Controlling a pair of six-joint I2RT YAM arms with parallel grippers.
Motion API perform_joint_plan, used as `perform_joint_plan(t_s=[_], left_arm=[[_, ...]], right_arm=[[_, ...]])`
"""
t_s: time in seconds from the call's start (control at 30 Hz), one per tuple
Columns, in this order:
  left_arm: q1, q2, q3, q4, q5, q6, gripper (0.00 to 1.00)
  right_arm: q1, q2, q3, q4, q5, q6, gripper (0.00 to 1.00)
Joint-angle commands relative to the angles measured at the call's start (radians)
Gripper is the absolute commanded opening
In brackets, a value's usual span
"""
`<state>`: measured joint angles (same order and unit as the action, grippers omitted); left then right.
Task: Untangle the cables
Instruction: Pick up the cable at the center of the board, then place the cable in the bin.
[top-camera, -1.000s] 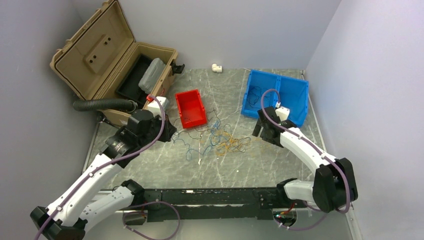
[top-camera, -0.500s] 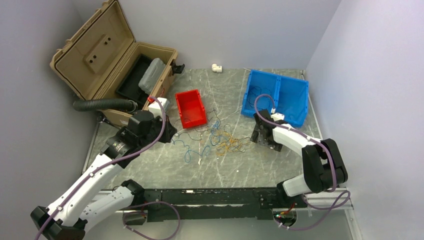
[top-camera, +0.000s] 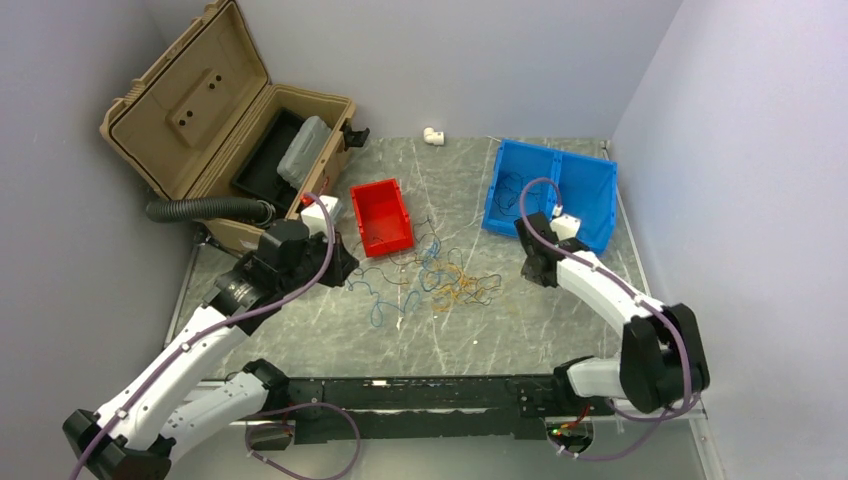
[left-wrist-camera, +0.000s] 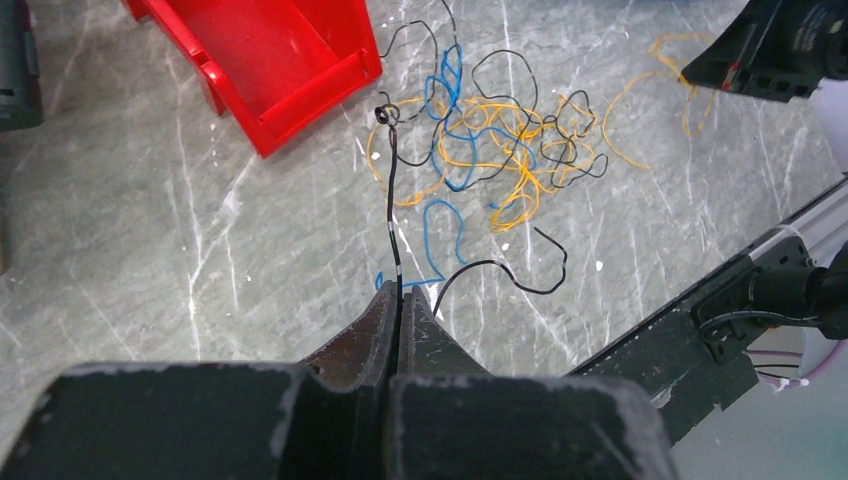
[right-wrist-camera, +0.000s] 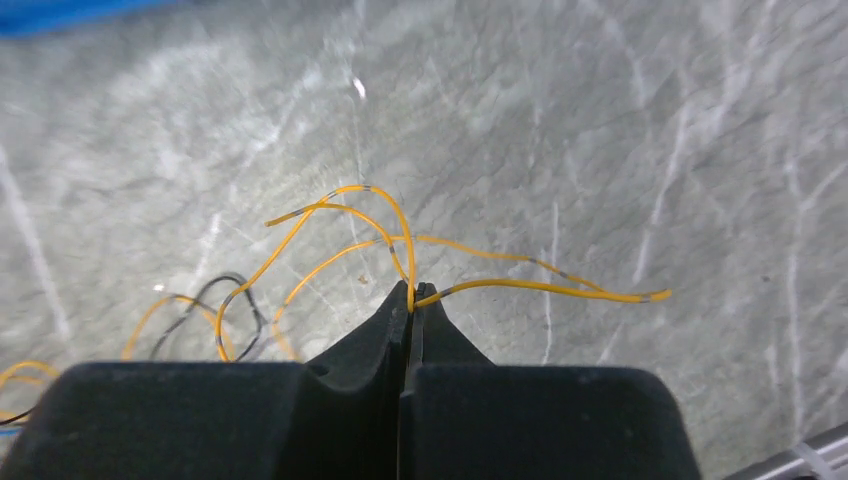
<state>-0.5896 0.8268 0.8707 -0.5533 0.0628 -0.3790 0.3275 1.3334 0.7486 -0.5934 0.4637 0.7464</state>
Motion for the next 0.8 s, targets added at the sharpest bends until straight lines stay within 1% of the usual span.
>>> perform_joint_plan(t_s=[0.0,0.13,0.23,0.43,0.57,0.63,0.77], left_arm=[[0.002,0.026,-0.005,0.059,0.063,0.010,0.00],[0.001,0.061,-0.011,0.079,0.122,0.002,0.00],[0.000,0.091,-0.016,0.096,0.164,-0.006,0.00],[-0.008,0.146,-0.051,0.138,0.234,-0.033,0.00],[-0.040,0.185,-0.085,0.191,0.264,-0.070,0.00],[-0.070,0.198,-0.098,0.215,0.264,-0.088,0.00],[-0.123,0.206,-0.124,0.264,0.275,-0.132,0.00]], right_arm=[[0.013,-0.135,0.117,-0.081,0.097,-0.068,0.00],[0.037,-0.273,0.175,-0.031,0.010,-0.192,0.00],[0.041,-0.310,0.259,-0.035,-0.070,-0.246,0.00],[0.044,-0.291,0.460,-0.043,-0.226,-0.332,0.00],[0.045,-0.246,0.592,-0.003,-0.417,-0.368,0.00],[0.048,-0.215,0.637,0.024,-0.503,-0.366,0.00],[0.056,-0.161,0.672,0.109,-0.575,-0.352,0.00]])
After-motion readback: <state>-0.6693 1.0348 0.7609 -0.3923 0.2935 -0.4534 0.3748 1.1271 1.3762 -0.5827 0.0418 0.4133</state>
